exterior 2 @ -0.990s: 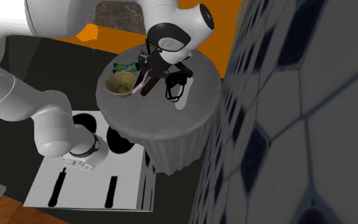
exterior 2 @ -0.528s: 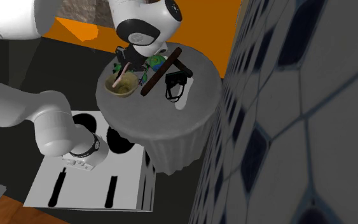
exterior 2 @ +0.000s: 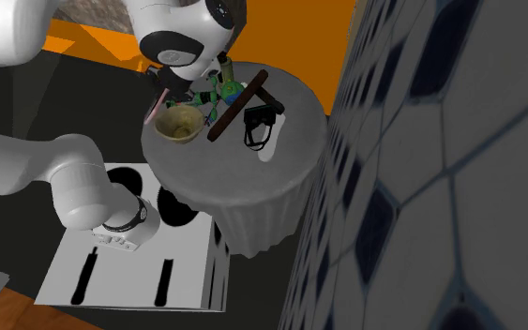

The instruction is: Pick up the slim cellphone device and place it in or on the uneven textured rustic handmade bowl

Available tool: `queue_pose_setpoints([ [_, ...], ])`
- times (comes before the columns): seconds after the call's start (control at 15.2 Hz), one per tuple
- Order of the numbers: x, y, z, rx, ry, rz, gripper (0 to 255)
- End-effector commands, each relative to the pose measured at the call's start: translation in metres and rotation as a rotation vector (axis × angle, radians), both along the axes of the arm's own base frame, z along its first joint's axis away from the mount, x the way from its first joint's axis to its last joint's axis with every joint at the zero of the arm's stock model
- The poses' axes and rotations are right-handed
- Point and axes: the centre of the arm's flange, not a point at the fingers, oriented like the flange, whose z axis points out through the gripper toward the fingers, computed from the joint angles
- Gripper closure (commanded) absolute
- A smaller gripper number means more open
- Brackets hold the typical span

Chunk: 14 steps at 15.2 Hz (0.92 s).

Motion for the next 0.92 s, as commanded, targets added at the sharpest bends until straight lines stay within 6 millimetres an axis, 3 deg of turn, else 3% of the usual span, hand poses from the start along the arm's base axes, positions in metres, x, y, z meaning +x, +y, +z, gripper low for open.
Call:
queue_pose_setpoints([
  [0.0,-0.002,0.000,-0.011,0.000,0.000,-0.001,255],
  [0.66,-0.002,0.000,-0.063,0.000,0.000,-0.001,255],
  [0.86,-0.002,0.000,-0.066,0.000,0.000,-0.001,255],
])
